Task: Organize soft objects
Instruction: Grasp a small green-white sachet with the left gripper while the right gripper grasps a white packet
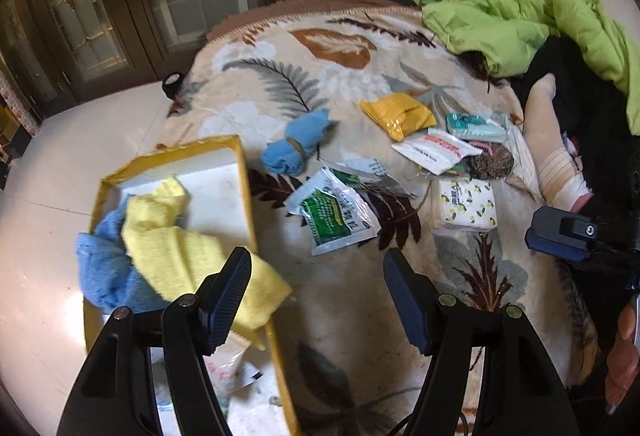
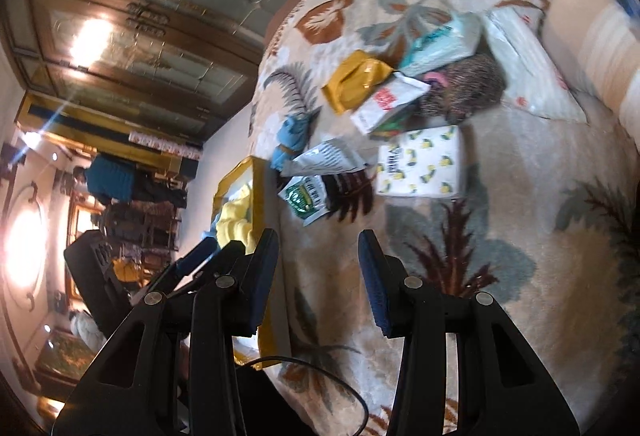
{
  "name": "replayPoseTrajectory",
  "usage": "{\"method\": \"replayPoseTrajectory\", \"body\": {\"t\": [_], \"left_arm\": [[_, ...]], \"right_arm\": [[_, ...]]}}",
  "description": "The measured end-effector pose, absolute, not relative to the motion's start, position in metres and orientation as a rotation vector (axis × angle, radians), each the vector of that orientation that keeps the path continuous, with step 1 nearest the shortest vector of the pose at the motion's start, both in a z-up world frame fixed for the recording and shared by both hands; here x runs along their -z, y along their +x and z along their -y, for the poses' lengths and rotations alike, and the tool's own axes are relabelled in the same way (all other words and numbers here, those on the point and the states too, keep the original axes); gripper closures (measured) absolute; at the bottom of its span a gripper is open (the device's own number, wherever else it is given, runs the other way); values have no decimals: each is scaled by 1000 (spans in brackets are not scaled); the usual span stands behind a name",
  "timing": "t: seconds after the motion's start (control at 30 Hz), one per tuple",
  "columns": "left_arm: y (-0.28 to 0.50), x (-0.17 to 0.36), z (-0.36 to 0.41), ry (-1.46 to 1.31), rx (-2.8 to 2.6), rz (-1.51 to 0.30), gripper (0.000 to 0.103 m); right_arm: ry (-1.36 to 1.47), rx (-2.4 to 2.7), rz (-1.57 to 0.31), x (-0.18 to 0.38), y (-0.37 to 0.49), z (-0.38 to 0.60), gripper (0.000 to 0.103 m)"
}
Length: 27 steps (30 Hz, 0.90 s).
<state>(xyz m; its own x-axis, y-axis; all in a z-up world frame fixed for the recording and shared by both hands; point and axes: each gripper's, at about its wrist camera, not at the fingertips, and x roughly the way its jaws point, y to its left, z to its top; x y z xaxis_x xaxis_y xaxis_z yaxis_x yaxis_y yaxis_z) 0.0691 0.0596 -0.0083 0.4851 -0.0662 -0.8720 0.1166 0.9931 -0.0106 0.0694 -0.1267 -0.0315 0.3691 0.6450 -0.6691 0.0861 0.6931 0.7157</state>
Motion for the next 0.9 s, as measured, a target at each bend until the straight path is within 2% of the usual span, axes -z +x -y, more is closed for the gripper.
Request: {"method": "replayPoseTrajectory", "body": {"t": [0.17,0.6,0.9], "left_arm": [[82,26,-59,-4,126,-1118,34],[102,48,-59,-1,102,-1159,34],[122,60,-55,-5,65,-1182,34]], "right_arm": [[726,-437,-1173,37,78,119,61],[209,-505,-1126,33,114,38,61],[56,-489,-1125,54,151,12,61]]}}
